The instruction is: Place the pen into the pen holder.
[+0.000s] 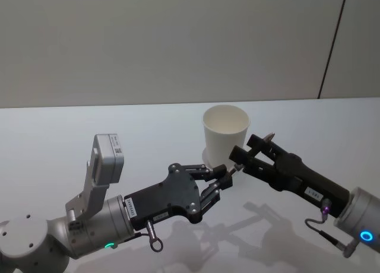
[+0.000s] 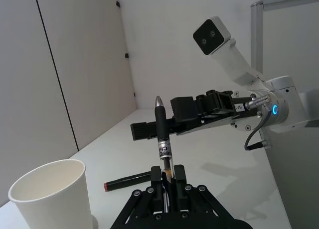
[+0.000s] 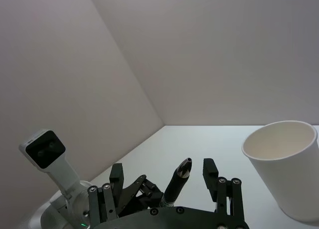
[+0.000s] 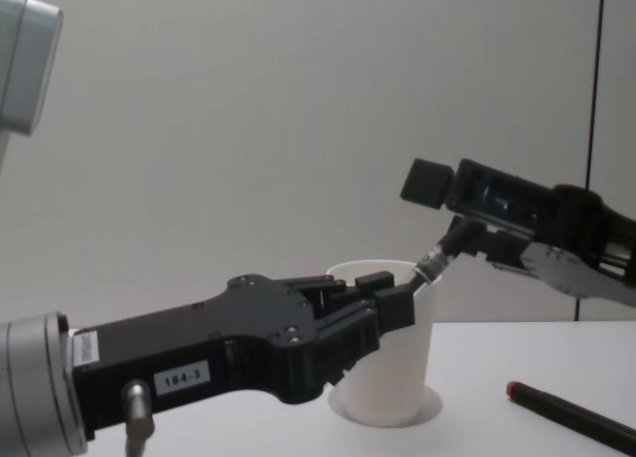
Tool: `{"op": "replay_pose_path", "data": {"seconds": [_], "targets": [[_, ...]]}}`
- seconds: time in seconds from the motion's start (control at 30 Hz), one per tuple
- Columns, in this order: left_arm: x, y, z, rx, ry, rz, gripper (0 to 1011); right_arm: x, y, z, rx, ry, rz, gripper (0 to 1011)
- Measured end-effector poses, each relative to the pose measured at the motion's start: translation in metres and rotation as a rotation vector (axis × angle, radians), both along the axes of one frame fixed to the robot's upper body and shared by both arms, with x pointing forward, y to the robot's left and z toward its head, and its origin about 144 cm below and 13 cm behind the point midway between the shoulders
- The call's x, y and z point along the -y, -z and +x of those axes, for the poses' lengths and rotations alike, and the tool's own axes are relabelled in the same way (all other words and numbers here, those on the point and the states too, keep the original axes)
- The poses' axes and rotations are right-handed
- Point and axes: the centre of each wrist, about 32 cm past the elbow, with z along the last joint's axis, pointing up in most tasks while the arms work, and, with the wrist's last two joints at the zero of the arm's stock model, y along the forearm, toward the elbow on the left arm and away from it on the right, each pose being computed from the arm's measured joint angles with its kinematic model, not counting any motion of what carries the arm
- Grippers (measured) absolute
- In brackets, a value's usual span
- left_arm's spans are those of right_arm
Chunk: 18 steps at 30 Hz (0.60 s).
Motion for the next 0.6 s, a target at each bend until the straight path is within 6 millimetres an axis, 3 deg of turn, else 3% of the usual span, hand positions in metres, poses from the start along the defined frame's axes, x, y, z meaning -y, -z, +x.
{"op": "replay_pose_path", "data": {"seconds": [0.6], "targets": [[0.0,0.0,0.0,0.0,0.0,0.0,158,0.0013,0.0009,-0.0028,0.018,0.016,0.002,1002]]}}
